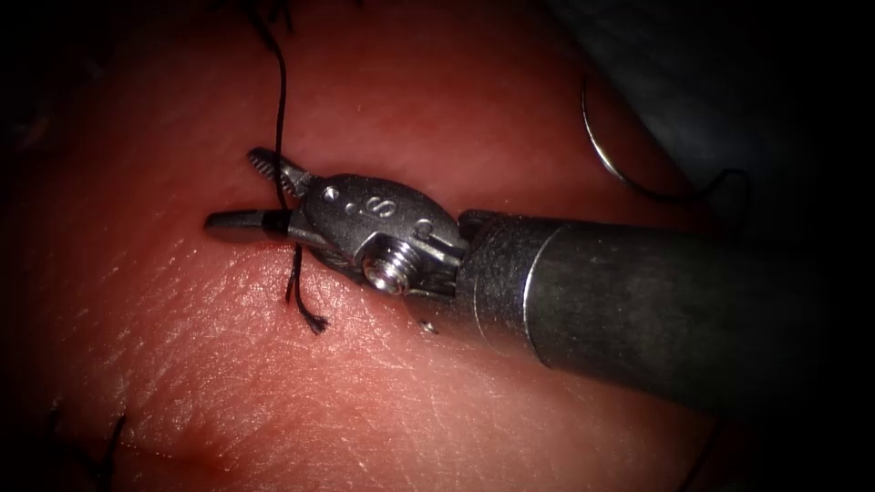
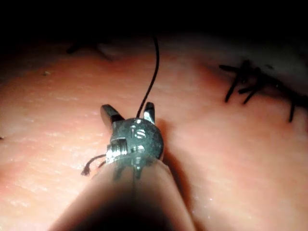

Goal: Wound Closure
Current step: Cut the suture with the right gripper

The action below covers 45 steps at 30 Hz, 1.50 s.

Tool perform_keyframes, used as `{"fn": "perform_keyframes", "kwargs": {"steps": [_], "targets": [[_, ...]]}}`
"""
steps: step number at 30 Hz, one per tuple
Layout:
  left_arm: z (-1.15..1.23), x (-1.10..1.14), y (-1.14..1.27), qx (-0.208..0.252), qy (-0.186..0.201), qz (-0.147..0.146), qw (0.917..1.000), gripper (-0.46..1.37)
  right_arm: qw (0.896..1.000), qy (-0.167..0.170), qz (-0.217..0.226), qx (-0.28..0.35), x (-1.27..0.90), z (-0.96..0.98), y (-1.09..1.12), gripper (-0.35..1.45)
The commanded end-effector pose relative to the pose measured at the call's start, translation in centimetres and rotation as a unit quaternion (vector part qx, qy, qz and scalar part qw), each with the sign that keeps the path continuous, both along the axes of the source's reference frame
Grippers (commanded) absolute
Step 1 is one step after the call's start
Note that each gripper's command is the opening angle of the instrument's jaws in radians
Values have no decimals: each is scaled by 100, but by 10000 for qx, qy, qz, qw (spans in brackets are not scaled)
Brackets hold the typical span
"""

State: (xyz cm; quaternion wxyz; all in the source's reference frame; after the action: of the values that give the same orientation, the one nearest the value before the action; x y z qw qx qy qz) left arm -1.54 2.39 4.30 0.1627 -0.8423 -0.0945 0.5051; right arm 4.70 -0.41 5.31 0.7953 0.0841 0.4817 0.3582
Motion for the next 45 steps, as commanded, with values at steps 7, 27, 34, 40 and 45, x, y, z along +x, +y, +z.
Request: {"fn": "perform_keyframes", "kwargs": {"steps": [7,27,34,40,45], "targets": [[-11,2,0,19,-63,73,10000,-35,10000,-9,24,-23,10,12,2,125],[-17,2,0,1,-77,72,9999,-35,9999,-55,114,-23,27,17,8,117],[-17,2,0,2,-77,72,9999,-35,9997,-115,36,-203,36,21,9,113],[-17,2,0,1,-77,72,9999,-35,9995,-131,10,-284,39,22,10,51],[-16,2,-1,1,-76,71,9999,-35,9994,-159,14,-297,41,20,11,-35]]}}
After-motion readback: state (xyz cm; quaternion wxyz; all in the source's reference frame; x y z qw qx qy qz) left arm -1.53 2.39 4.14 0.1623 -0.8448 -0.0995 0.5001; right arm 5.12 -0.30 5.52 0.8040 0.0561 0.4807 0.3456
